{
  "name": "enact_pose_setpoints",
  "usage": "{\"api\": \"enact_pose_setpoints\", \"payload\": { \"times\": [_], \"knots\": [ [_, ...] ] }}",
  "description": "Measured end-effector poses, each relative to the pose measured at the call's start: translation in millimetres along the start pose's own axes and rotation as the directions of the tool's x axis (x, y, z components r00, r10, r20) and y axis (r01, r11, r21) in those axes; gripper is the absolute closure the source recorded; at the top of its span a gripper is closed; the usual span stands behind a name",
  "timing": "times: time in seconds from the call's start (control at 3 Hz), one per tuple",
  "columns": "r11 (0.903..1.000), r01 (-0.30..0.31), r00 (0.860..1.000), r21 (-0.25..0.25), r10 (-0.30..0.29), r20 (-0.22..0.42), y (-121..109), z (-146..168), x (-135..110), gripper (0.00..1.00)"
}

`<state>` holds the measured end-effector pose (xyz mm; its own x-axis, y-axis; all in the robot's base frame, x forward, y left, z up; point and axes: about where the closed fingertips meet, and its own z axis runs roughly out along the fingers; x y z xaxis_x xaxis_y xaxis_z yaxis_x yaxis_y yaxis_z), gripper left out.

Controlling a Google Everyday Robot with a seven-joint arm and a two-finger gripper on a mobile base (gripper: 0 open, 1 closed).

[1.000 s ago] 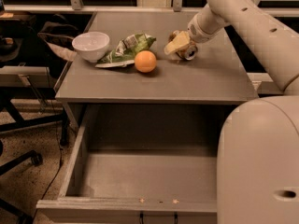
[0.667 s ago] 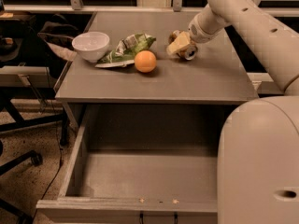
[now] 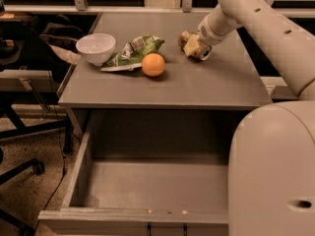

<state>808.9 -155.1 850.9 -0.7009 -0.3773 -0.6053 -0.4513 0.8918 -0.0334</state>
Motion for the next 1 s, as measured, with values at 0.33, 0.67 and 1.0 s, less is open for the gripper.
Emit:
{"api": "enact_pose_setpoints", "payload": {
  "times": [0.33, 0.67, 1.0],
  "knots": [
    [0.9980, 0.055, 0.998, -0.030, -0.054, 0.040, 6, -7, -3, 0.93],
    [0.9737, 0.186, 0.977, -0.132, -0.169, 0.129, 19, -40, -5, 1.00],
    [0.9370, 0.295, 0.947, -0.187, -0.261, 0.189, 27, -65, -4, 1.00]
  ]
}}
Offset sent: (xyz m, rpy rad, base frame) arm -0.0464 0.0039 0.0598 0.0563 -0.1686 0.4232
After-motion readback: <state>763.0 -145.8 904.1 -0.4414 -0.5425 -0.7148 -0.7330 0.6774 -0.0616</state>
